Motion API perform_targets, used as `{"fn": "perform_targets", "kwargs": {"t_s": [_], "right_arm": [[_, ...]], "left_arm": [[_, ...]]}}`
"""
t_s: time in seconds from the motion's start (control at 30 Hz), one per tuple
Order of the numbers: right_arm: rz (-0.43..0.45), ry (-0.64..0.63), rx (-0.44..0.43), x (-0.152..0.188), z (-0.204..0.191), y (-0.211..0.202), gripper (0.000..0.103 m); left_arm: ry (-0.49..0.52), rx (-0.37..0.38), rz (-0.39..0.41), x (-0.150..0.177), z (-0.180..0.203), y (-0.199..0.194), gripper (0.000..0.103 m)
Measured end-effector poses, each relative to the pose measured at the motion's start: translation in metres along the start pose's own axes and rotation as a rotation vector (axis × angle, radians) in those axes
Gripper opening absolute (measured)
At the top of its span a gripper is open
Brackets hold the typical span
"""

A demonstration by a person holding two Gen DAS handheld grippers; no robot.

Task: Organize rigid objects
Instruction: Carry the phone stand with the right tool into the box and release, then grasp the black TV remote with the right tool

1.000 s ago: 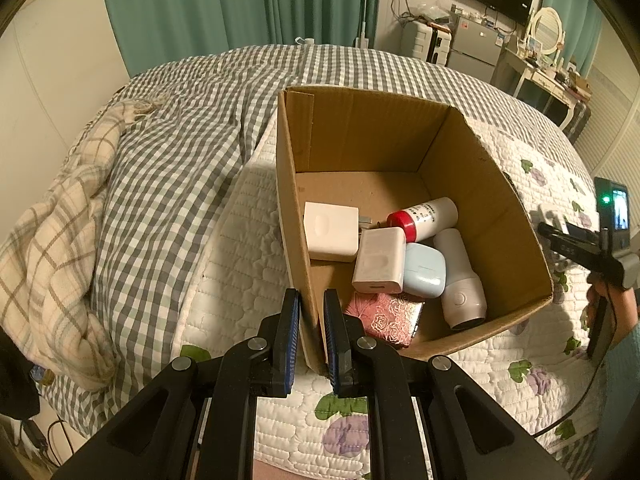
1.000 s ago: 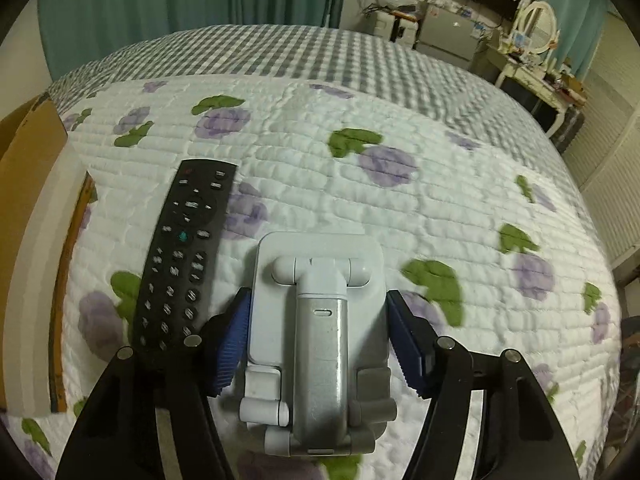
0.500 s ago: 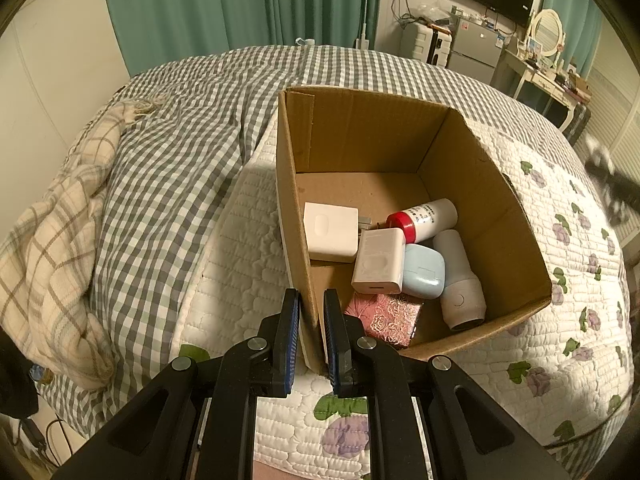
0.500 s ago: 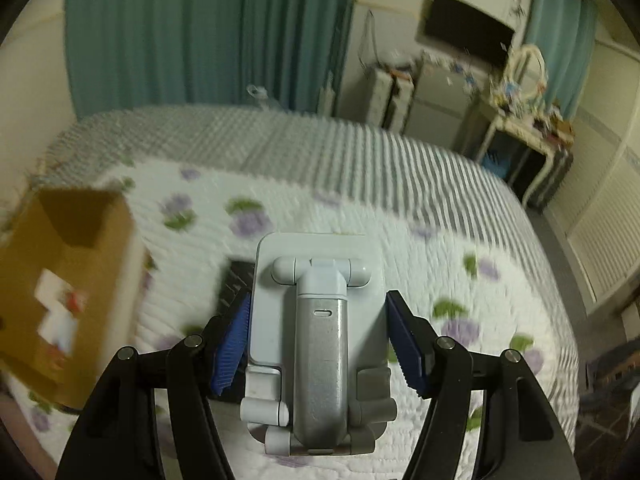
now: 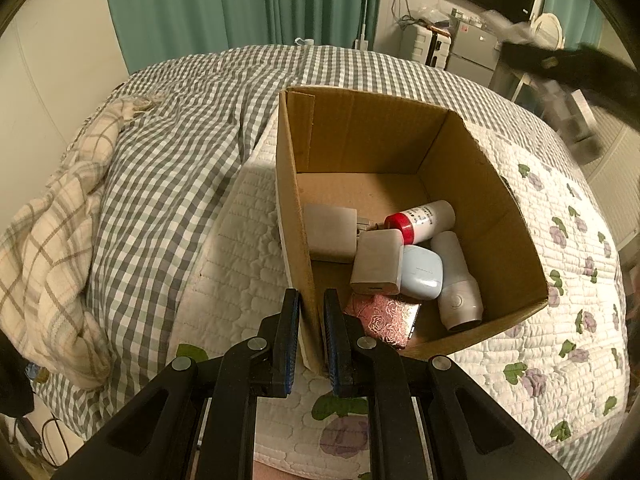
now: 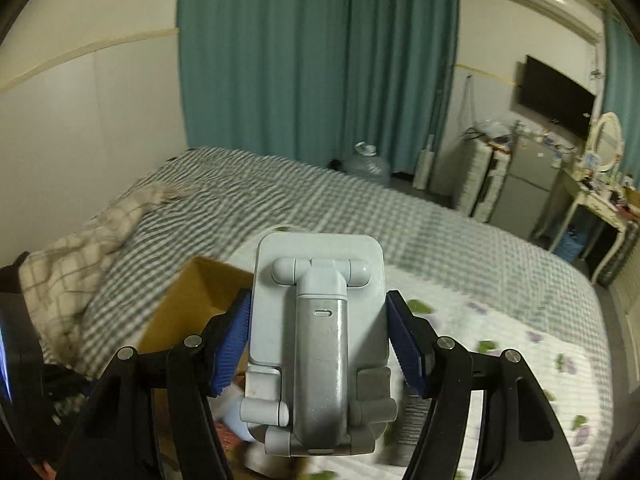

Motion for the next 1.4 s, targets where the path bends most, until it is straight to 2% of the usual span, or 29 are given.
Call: {"fn": "perform_targets", "kwargs": {"t_s": [0.17,0.33,0.47,0.7,0.8,0.87,0.97,1.23,1.4], "right_arm": [[-0.089,0.02,-0.059,0.026,-0.028,0.046,0.065],[-0.193,0.058,-0.035,0.055,-0.033,0.083,0.065],[-0.239,0.075,-0.028,0.068,-0.032,0.097,0.065],[-0.253,0.081,-0.038,0.074,-0.034,0.099,0.065],[-0.207,0.073,-0.028,0.064,-0.034,0.087,0.069],[-0.181,0.07,-0.02,0.055,-0.032,0.076,0.08],[-0.141,0.045,-0.003,0.038,-0.028,0.054,0.088],[-0.037,0.042,0.063,0.003,0.014,-0.02,0.089],[-0.009,0.044,0.145,0.005,0.054,-0.055,0.089]], "left_arm": [[-0.004,0.007,0.001,0.0,0.0,-0.001,0.012],[-0.006,0.013,0.002,0.0,0.0,-0.001,0.012],[-0.007,0.015,0.002,0.0,0.0,-0.002,0.012],[-0.006,0.01,0.002,0.0,0.001,-0.001,0.012],[-0.007,0.011,0.002,0.0,0.001,-0.003,0.012],[-0.006,0.008,0.0,0.001,0.001,-0.003,0.012],[-0.007,0.007,0.001,0.001,0.001,-0.003,0.012],[-0.005,0.004,0.002,0.001,0.0,-0.004,0.012],[-0.007,0.005,0.001,0.001,0.0,-0.004,0.012]]}}
Point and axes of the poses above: each gripper's, at about its wrist camera, not at the fingertips, and y roughly the way its jaws point, z to its right, x to its underside, the point moved 7 cm from there along y, roughly the way its jaws point, and after that the axes turned 8 degrees about -x, right-handed, at the moved point
